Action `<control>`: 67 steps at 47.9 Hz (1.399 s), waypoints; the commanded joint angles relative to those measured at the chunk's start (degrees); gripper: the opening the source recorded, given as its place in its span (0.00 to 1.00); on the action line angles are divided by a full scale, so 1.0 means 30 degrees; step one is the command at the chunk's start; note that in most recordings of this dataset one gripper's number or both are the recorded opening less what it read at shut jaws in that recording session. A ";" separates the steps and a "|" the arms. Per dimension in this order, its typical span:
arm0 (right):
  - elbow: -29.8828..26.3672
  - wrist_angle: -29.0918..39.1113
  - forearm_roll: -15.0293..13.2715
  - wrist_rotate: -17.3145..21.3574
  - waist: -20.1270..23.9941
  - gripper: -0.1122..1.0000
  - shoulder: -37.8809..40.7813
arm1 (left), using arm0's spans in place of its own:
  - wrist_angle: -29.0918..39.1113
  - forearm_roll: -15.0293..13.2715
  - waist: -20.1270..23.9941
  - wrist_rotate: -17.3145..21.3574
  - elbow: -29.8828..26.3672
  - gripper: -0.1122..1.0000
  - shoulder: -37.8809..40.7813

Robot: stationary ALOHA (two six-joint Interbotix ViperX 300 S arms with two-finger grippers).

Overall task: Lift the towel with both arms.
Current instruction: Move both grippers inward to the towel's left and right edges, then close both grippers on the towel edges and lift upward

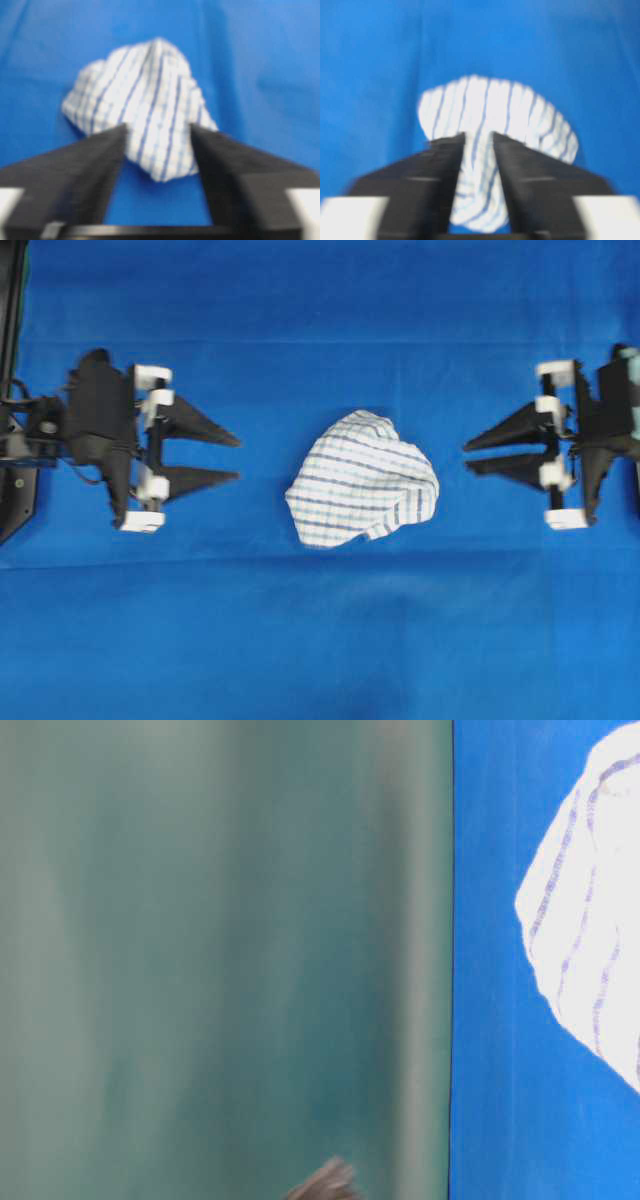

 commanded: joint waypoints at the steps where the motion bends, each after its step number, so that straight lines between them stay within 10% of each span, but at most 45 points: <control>1: -0.0732 0.0293 0.0000 0.0029 -0.0029 0.54 0.1172 | -0.0410 -0.0029 -0.0176 -0.0029 -0.0674 0.62 0.1230; 8: -0.1377 0.0850 0.0029 0.0088 -0.0029 0.71 0.3369 | -0.0498 -0.0029 -0.0410 -0.0029 -0.1465 0.90 0.3457; 49: -0.3398 0.0967 0.0059 0.1201 -0.0059 0.68 1.0342 | -0.1406 -0.0117 -0.0410 0.0000 -0.4189 0.87 1.0811; 54: -0.3398 0.0996 0.0059 0.1201 -0.0059 0.64 1.0342 | -0.1084 -0.0117 -0.0410 0.0000 -0.4102 0.78 1.0811; 67: -0.3369 0.0996 0.0029 0.1172 -0.0059 0.15 1.0078 | -0.0293 -0.0088 -0.0410 0.0029 -0.4014 0.14 1.0664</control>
